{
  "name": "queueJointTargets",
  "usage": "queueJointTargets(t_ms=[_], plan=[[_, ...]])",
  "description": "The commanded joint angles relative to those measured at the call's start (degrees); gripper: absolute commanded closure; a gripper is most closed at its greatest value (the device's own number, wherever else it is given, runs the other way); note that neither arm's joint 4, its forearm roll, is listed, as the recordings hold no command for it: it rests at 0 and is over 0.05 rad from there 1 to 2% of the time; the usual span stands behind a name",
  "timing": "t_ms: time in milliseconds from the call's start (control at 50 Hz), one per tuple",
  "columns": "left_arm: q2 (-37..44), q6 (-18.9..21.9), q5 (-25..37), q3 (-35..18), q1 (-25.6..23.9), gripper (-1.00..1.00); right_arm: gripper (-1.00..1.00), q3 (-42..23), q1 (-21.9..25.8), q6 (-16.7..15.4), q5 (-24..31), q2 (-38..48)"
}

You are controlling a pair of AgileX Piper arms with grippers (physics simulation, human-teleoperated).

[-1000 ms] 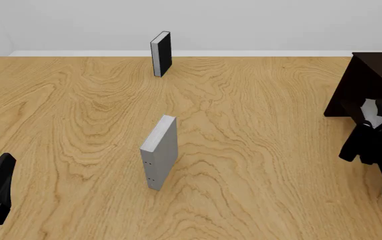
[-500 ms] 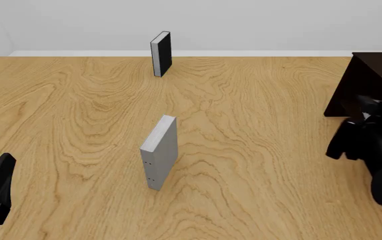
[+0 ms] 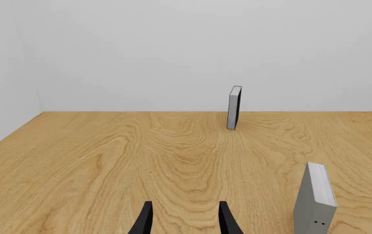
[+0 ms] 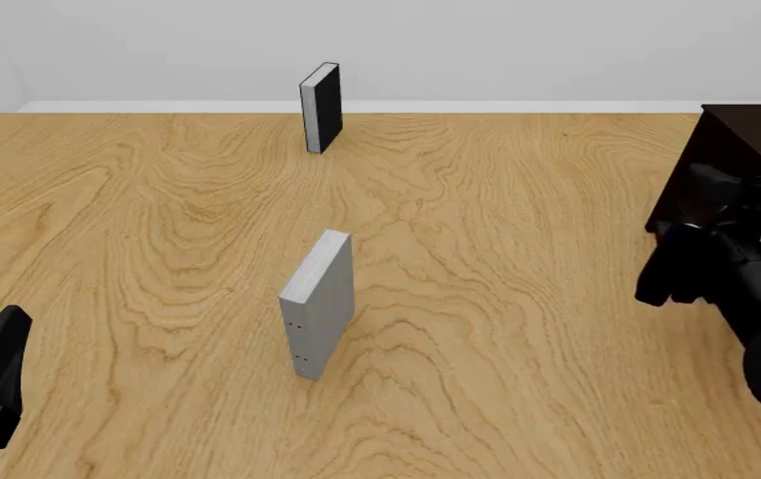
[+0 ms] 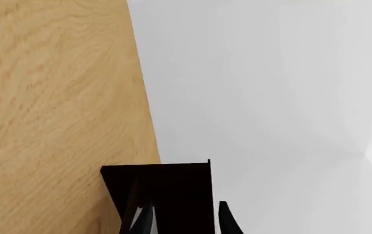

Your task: Pick up the book on the right and place it on the cabinet shelf.

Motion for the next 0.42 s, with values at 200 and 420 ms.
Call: queueJointTargets(t_ms=[200, 420], plan=[[0.0, 0.0, 0.0, 0.0, 0.0, -1.0, -1.0, -2.8, 3.9, 5.8, 18.4, -15.0], [0.0, 0.0, 0.0, 0.0, 0.0, -1.0, -1.0, -3.5, 5.2, 8.9, 28.1, -22.9]])
